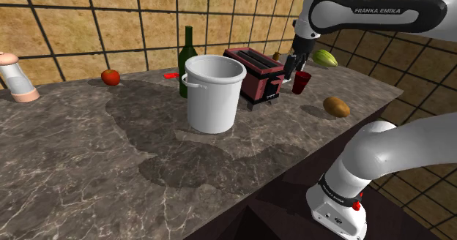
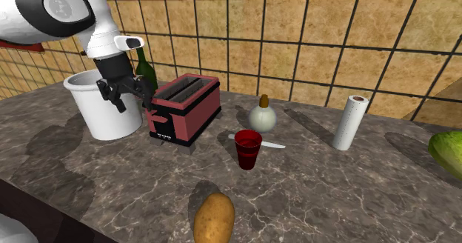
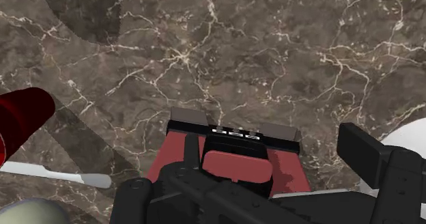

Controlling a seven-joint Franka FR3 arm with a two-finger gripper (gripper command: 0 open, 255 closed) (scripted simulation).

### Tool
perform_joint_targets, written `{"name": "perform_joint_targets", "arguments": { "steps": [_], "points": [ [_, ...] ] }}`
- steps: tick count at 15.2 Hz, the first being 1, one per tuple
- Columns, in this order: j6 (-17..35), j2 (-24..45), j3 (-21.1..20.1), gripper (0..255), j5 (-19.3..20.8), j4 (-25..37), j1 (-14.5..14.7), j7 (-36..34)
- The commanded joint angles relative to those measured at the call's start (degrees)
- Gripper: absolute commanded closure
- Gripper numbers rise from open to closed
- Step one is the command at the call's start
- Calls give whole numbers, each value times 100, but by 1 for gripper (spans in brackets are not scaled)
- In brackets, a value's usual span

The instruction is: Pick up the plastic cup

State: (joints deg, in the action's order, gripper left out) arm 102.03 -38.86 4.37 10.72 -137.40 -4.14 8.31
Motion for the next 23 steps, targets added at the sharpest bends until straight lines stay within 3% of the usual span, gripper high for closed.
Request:
{"name": "perform_joint_targets", "arguments": {
  "steps": [1,13,18,23],
  "points": [
    [241,172,214,0,145,-7,-108,186],
    [1657,1745,1427,0,554,528,-557,1221],
    [2164,2593,1910,0,398,1020,-662,1742],
    [2551,3484,2304,0,-5,1623,-779,2334]
  ]
}}
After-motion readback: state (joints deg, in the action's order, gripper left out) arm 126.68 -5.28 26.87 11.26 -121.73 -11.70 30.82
